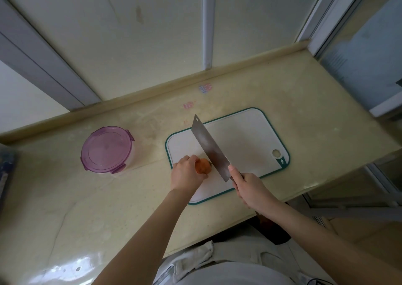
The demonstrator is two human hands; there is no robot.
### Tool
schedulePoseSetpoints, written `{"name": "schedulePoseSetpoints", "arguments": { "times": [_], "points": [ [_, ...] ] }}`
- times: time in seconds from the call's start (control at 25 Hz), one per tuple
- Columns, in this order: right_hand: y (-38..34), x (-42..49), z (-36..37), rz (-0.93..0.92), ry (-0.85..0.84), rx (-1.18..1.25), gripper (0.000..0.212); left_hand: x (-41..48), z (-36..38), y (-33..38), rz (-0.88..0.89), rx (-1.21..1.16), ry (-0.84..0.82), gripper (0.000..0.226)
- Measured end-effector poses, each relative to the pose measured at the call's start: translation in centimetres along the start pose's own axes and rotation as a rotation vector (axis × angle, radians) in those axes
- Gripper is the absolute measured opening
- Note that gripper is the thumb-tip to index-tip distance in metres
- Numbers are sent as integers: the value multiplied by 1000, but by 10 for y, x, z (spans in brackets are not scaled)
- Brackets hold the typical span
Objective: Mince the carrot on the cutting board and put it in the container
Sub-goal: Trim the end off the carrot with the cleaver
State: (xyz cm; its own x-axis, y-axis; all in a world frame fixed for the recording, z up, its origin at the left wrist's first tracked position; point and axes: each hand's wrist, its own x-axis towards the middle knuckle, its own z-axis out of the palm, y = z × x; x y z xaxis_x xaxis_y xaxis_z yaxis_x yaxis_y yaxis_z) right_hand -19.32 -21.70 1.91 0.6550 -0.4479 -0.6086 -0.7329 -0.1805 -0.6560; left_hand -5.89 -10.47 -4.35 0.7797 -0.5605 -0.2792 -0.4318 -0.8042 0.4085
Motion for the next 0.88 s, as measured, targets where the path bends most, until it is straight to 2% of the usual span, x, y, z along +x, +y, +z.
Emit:
{"name": "schedulePoseSetpoints", "arguments": {
  "times": [0.32, 0.52, 0.88],
  "points": [
    [0, -3, 5, 2, -21, -61, 58, 1, 3, 1, -22, -2, 6, 48],
    [-8, -3, 5, 25, -12, -145, 58, 2, 4, 3, -38, -84, -8, 46],
    [-20, 4, 2, 85, -62, -152, 55, 2, 4, 6, -54, -116, -11, 42]
  ]
}}
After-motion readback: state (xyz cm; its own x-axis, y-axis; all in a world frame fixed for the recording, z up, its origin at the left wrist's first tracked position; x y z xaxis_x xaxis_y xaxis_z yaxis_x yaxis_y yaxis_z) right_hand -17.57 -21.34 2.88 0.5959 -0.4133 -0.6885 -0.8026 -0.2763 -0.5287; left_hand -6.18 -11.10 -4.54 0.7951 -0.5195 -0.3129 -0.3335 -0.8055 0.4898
